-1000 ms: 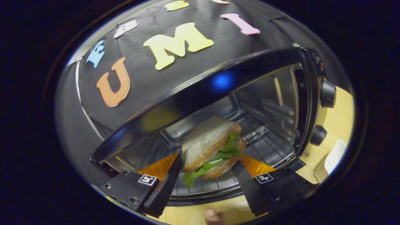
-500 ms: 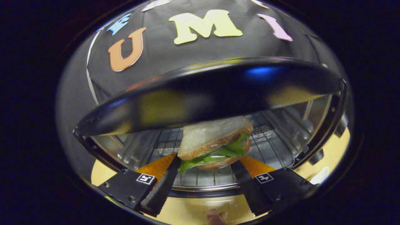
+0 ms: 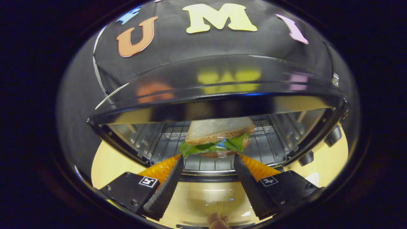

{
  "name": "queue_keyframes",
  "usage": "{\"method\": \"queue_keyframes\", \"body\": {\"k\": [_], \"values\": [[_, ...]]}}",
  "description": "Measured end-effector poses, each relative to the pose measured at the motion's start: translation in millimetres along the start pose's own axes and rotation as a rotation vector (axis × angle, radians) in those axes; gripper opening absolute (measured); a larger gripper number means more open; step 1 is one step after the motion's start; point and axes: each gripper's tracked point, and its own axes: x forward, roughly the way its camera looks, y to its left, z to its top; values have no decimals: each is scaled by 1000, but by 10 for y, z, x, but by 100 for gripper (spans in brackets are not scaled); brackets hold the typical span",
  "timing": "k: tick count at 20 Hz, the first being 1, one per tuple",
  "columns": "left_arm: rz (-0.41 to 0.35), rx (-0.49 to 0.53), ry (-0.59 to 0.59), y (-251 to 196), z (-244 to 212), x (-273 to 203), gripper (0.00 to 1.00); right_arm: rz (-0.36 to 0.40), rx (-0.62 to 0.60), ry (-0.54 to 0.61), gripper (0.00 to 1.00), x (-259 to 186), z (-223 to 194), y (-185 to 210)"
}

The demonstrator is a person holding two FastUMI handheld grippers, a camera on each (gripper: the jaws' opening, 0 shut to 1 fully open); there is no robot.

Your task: Open the electric oven with the left hand, put the food in, and close the electric oven.

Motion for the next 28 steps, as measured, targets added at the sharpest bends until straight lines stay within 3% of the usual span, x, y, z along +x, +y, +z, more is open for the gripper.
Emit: {"method": "queue_keyframes", "body": {"k": [4, 12, 13, 14, 15, 16, 18, 19, 20, 21, 23, 24, 25, 26, 27, 28], "values": [[-14, 4, -4, -94, -1, 4, 94, 55, 10, -42, 100, -476, -20, -31], [-57, 17, 15, -470, -54, 169, 94, 93, -43, -350, 100, -2004, 269, -399], [-62, 21, 17, -511, -59, 209, 94, 96, -50, -394, 90, -2207, 320, -453], [-65, 25, 16, -554, -53, 239, 94, 98, -50, -436, 100, -2405, 374, -540], [-71, 29, 9, -606, -40, 264, 94, 110, -48, -461, 100, -2569, 395, -636], [-81, 32, 5, -685, -25, 309, 94, 116, -48, -488, 90, -2755, 422, -742], [-89, 46, -5, -802, -3, 427, 94, 85, -40, -542, 89, -3077, 508, -1099], [-89, 57, -14, -854, 34, 476, 94, 66, -34, -565, 100, -3223, 529, -1278], [-85, 71, -27, -911, 86, 513, 94, 51, -26, -587, 100, -3370, 540, -1448], [-82, 84, -37, -974, 112, 558, 94, 48, -16, -606, 89, -3504, 564, -1604], [-90, 93, -48, -1103, 108, 699, 94, 39, 7, -625, 89, -3707, 556, -1911], [-104, 95, -25, -1188, 20, 774, 94, 27, 18, -635, 89, -3808, 575, -2063], [-106, 97, 7, -1257, -114, 874, 94, 12, 21, -649, 100, -3885, 619, -2193], [-99, 101, 40, -1288, -249, 961, 94, -4, 17, -661, 89, -3976, 633, -2310], [-87, 109, 93, -1306, -447, 1068, 94, -25, 14, -676, 89, -4040, 652, -2425], [-80, 116, 140, -1329, -629, 1146, 94, -38, 13, -688, 100, -4111, 672, -2518]]}}
